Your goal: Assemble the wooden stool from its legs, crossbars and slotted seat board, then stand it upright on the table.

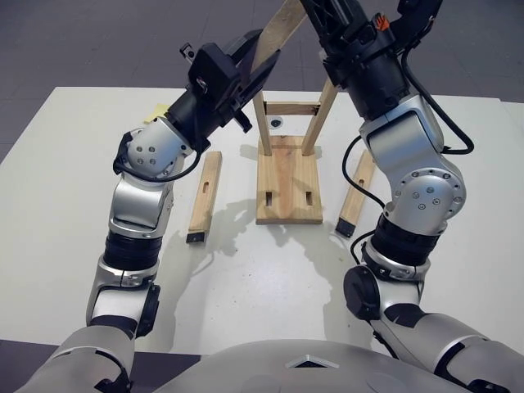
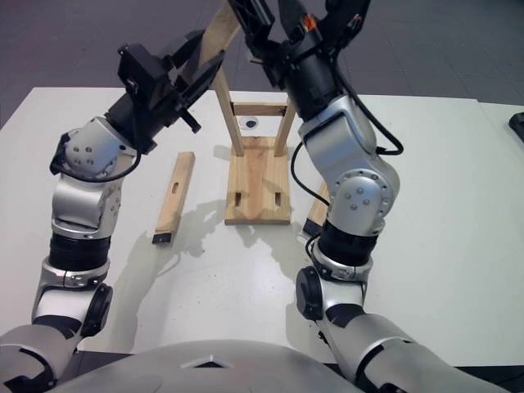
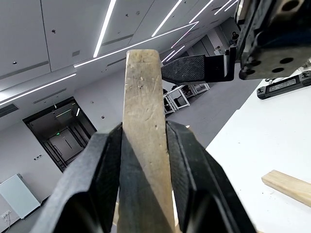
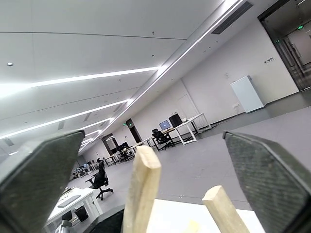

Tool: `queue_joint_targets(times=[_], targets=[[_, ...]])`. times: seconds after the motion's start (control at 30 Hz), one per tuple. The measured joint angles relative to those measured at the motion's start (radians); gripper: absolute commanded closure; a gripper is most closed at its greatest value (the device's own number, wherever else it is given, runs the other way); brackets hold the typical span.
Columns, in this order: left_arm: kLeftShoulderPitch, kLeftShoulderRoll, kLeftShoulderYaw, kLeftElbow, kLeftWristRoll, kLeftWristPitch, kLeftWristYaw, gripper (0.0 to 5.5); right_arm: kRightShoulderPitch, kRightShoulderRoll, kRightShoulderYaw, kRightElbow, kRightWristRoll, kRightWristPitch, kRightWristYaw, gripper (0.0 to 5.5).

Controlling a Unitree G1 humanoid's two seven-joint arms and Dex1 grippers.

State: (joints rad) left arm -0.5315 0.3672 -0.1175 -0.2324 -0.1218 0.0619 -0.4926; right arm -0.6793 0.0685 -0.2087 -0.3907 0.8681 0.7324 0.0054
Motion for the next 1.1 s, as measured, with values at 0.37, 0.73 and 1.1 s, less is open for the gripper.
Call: queue_joint_targets(times=[0.37,0.73,1.1], targets=[[-0.003,-0.004,-0.023,0.01,0.018,-0.017,-0.023,4.21,0.027,0.017,0.046,0.015,0.028,-0.004,-0.011,2.61],[-0.014,-0.007,-0.025,0.054,0.04,-0.062,-0.023,4.21,0.052,0.015,0.049,0.019,0.045,-0.004,-0.016,4.22],[-0.016,-0.032,-0.023,0.079,0.039,-0.079,-0.029,4.21,0.061,-0.007,0.06,0.016,0.047,-0.018,-0.009,4.8]])
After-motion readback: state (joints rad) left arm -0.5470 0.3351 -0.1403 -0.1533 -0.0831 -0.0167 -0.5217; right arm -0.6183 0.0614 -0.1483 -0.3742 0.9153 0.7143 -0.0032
